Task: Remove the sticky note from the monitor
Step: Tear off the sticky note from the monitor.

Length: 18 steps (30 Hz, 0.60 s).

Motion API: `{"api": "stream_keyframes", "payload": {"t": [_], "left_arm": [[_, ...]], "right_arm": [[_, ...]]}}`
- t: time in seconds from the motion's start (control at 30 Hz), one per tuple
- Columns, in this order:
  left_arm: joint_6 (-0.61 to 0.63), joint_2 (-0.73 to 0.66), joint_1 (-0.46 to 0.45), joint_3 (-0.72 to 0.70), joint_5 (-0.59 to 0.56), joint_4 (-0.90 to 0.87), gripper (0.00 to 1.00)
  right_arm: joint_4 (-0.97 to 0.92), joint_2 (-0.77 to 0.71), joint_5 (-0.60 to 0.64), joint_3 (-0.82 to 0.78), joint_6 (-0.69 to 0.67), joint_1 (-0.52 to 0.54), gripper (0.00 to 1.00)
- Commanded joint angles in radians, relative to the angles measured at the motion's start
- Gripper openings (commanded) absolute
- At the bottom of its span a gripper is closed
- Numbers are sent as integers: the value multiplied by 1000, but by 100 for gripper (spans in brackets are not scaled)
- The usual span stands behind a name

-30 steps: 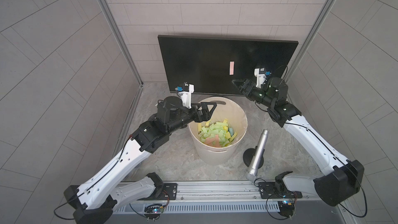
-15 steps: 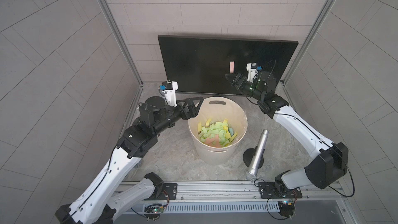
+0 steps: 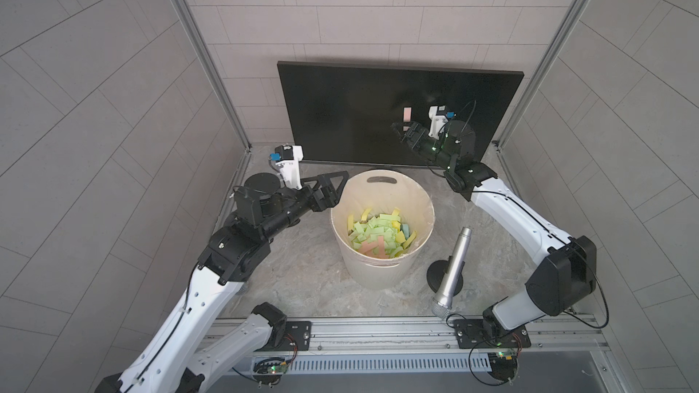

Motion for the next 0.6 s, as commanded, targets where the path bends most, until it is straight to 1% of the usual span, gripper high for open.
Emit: {"api": "stream_keyframes", "payload": {"t": [0.0, 0.43, 0.57], "left_arm": [[14, -18, 12, -17, 14, 11, 100], [14, -23, 38, -22, 36, 15, 100], [11, -24, 45, -23, 43, 18, 100]], "right_arm": [[19, 10, 29, 26, 4, 5, 87], [39, 29, 55, 62, 9, 5, 84], [41, 25, 66, 67, 9, 4, 82]]}}
